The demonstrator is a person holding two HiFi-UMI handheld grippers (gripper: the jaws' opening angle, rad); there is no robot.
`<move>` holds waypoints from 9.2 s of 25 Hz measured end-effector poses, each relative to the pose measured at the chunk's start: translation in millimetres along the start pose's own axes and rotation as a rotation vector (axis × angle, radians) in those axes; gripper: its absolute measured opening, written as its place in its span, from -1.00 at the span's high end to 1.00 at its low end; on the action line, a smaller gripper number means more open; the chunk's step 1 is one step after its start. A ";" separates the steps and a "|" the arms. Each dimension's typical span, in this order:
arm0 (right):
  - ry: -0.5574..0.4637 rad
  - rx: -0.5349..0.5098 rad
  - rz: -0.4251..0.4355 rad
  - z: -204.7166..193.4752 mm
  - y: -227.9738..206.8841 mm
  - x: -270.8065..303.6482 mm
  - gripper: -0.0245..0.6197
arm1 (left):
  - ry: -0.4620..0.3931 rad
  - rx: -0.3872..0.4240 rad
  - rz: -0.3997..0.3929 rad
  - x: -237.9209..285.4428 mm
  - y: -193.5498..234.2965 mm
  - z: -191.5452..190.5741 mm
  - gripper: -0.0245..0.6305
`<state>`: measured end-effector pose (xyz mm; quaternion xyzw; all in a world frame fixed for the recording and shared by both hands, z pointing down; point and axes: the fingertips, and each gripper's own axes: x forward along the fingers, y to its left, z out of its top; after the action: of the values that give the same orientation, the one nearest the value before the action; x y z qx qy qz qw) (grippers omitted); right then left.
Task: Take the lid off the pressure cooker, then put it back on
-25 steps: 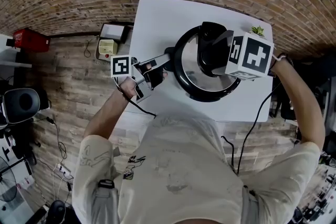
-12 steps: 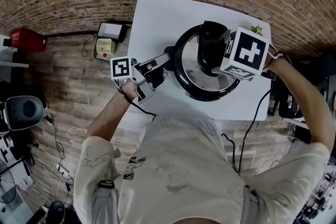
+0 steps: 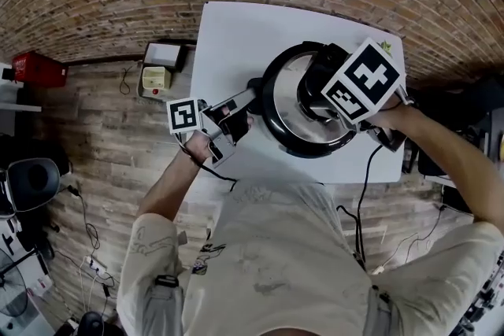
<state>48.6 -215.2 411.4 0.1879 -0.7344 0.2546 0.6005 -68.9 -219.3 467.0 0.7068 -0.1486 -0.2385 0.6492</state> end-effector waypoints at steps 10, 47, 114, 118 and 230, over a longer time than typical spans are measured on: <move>0.031 -0.032 0.003 -0.7 -1.5 0.7 0.01 | -0.007 -0.005 -0.014 2.0 1.5 0.3 0.70; 0.015 -0.103 0.005 -0.1 -0.1 -41.6 0.02 | -0.004 -0.021 -0.019 0.9 1.6 2.4 0.70; -0.005 0.496 -0.117 -282.5 -73.5 126.7 0.01 | -0.087 -0.030 -0.015 -5.7 5.6 5.6 0.71; -0.016 0.487 -0.119 -278.4 -75.2 142.8 0.01 | -0.093 -0.031 -0.018 -6.6 5.1 5.5 0.70; -0.595 0.332 -0.407 -227.8 -33.0 43.1 -0.37 | 0.011 0.419 0.187 -33.7 -29.2 3.6 0.24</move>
<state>238.0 -103.8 492.5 0.4896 -0.7729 0.1799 0.3612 -102.0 -201.5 442.9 0.8107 -0.2563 -0.1375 0.5081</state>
